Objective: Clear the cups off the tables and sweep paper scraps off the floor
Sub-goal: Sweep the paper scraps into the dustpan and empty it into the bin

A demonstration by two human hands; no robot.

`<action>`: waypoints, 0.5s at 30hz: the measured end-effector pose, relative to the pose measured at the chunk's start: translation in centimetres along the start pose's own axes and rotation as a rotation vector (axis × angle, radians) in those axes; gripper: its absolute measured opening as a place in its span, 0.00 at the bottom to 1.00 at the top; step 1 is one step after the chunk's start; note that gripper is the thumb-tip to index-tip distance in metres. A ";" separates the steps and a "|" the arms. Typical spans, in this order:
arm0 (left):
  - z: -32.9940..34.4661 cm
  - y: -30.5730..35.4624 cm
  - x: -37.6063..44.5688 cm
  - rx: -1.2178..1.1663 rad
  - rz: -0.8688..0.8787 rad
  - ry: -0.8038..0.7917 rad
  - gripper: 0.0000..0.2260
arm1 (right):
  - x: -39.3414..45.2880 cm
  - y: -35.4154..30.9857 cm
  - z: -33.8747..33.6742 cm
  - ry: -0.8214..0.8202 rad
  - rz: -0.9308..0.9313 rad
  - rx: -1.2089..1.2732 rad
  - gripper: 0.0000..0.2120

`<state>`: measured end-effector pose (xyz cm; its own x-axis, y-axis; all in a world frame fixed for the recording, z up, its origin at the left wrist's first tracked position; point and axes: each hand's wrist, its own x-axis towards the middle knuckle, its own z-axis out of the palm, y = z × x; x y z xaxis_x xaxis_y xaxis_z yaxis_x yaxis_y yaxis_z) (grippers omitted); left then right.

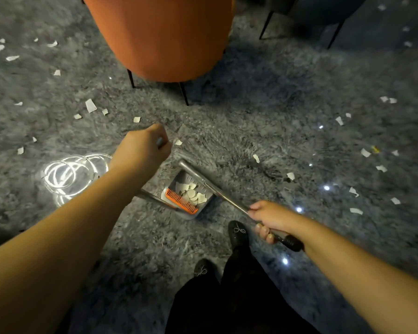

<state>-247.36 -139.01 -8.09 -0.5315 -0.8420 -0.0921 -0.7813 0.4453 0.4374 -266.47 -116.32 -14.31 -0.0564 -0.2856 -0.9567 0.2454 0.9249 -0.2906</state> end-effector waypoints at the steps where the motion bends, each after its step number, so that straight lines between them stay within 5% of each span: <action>1: 0.1 0.2 -0.3 0.003 0.029 -0.018 0.06 | -0.3 0.4 -0.2 0.015 -0.009 0.027 0.07; 15: 2.4 9.2 4.2 -0.009 0.260 -0.075 0.06 | -1.1 0.0 -10.0 0.245 -0.098 0.296 0.07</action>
<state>-257.57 -137.74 -6.60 -0.7369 -0.6747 -0.0421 -0.6129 0.6404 0.4628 -276.11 -113.47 -13.45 -0.3140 -0.2676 -0.9109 0.4936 0.7735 -0.3975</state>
